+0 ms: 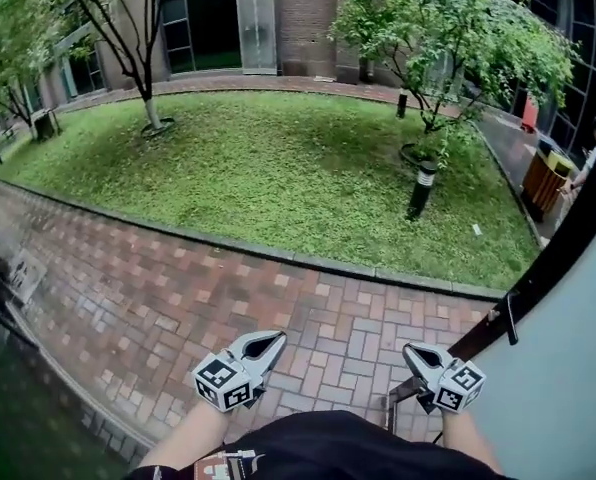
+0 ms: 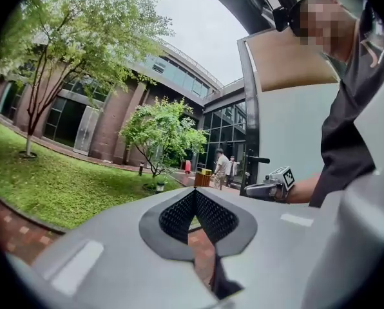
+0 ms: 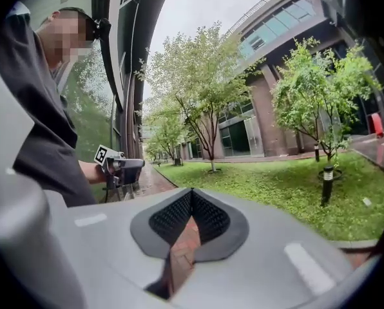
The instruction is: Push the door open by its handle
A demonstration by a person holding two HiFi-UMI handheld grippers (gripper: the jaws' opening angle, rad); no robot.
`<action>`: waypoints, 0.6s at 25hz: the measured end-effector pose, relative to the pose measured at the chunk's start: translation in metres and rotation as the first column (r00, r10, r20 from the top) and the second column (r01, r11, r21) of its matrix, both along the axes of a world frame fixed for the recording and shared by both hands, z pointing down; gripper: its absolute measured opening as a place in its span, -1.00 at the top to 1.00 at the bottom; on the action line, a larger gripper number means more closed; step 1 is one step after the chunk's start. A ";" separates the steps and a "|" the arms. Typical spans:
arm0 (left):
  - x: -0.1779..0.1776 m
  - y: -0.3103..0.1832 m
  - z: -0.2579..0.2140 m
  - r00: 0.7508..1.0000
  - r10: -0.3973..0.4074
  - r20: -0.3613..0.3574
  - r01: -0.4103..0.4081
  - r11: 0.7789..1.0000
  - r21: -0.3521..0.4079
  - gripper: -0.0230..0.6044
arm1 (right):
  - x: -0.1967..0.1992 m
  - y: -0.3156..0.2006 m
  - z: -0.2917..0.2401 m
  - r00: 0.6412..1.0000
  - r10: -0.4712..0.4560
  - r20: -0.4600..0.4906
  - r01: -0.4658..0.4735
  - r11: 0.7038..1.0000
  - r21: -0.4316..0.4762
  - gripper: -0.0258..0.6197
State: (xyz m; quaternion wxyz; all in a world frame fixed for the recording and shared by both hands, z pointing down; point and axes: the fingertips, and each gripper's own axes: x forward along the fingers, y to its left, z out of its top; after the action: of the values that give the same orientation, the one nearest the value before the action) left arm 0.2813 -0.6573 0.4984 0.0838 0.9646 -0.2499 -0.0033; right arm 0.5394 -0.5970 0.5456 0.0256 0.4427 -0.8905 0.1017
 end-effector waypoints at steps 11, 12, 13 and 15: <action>-0.046 0.176 -0.005 0.955 -0.273 0.114 0.282 0.956 -0.079 0.93 | -0.006 0.048 0.032 0.989 -0.141 0.049 0.145 0.984 -0.099 0.92; -0.052 0.186 -0.009 0.951 -0.292 0.107 0.300 0.950 -0.080 0.94 | -0.017 0.052 0.027 0.984 -0.174 0.032 0.176 0.981 -0.084 0.92; -0.057 0.197 -0.012 0.949 -0.300 0.100 0.308 0.948 -0.076 0.93 | -0.028 0.057 0.020 0.979 -0.204 0.007 0.204 0.977 -0.065 0.92; -0.063 0.217 -0.019 0.951 -0.293 0.094 0.299 0.953 -0.047 0.93 | -0.044 0.069 0.008 0.973 -0.230 -0.026 0.229 0.973 -0.021 0.92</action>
State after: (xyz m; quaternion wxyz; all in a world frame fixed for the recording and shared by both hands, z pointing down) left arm 0.2187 -0.4405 0.4797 0.1005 0.9125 -0.3950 0.0332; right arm 0.4957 -0.5276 0.5531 0.0539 0.3379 -0.9344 0.0995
